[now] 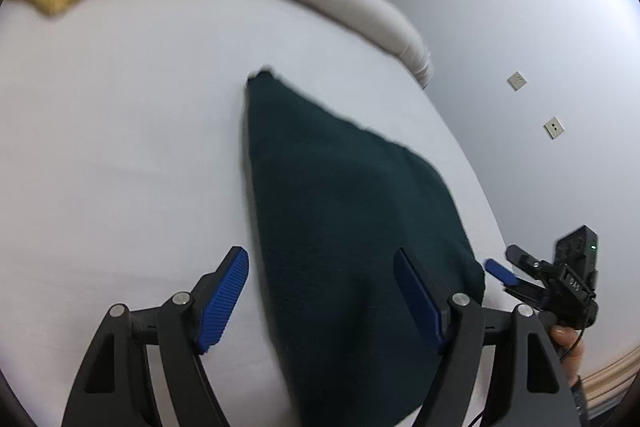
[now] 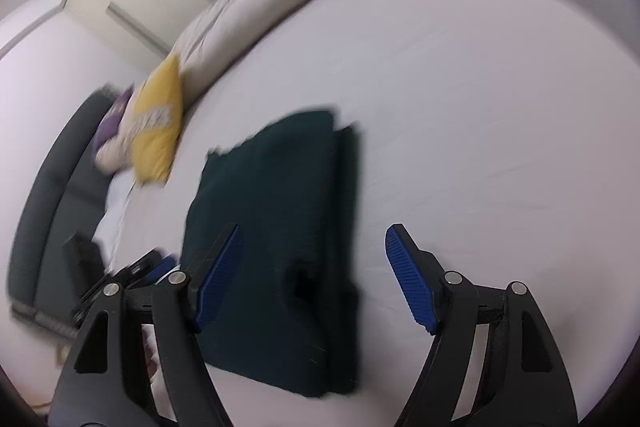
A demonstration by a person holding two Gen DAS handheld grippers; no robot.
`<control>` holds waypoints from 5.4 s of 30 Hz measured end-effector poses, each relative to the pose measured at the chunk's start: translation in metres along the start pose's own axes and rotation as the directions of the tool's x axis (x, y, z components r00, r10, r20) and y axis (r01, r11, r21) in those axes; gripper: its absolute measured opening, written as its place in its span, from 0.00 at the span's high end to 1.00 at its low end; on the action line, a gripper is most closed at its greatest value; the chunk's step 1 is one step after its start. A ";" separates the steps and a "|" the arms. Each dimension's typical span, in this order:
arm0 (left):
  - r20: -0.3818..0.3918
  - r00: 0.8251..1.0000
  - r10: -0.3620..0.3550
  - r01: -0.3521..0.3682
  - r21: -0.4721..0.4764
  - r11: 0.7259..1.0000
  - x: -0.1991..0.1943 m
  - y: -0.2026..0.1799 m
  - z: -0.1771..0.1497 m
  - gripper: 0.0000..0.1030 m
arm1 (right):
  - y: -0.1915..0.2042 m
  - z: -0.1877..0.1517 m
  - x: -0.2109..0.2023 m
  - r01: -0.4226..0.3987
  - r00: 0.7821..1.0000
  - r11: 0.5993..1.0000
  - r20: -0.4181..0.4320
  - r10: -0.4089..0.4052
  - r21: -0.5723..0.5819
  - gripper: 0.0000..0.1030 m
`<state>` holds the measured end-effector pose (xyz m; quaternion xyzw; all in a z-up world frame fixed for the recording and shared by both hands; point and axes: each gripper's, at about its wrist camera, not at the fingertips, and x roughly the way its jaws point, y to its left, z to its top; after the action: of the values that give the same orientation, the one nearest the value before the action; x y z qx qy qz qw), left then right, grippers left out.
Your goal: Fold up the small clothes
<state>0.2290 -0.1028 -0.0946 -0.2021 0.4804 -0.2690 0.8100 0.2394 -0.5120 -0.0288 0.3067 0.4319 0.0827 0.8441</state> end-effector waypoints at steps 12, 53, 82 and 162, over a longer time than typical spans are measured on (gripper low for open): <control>-0.125 0.992 0.023 -0.022 0.007 1.000 0.041 -0.012 0.011 0.60 | -0.001 0.019 0.082 0.070 0.987 0.997 -0.146 -0.067 0.020 0.78; 0.049 0.973 0.226 -0.227 0.005 0.974 -0.188 0.110 -0.115 0.51 | 0.159 -0.190 0.003 0.021 0.992 0.987 -0.123 -0.041 -0.159 0.72; 0.435 0.724 0.535 -0.623 0.078 0.779 -0.317 -0.015 -0.183 0.00 | 0.328 -0.271 -0.247 0.329 0.902 0.870 0.397 -0.173 -0.368 0.00; 0.216 0.779 0.588 -0.608 0.033 0.793 -0.252 0.034 -0.219 0.00 | 0.294 -0.316 -0.095 0.409 0.913 0.803 0.191 -0.361 -0.434 0.00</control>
<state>-0.0564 0.0667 -0.0461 -0.0234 0.4238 -0.0006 0.9054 -0.0284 -0.1748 0.0697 0.0051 0.4102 -0.0047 0.9120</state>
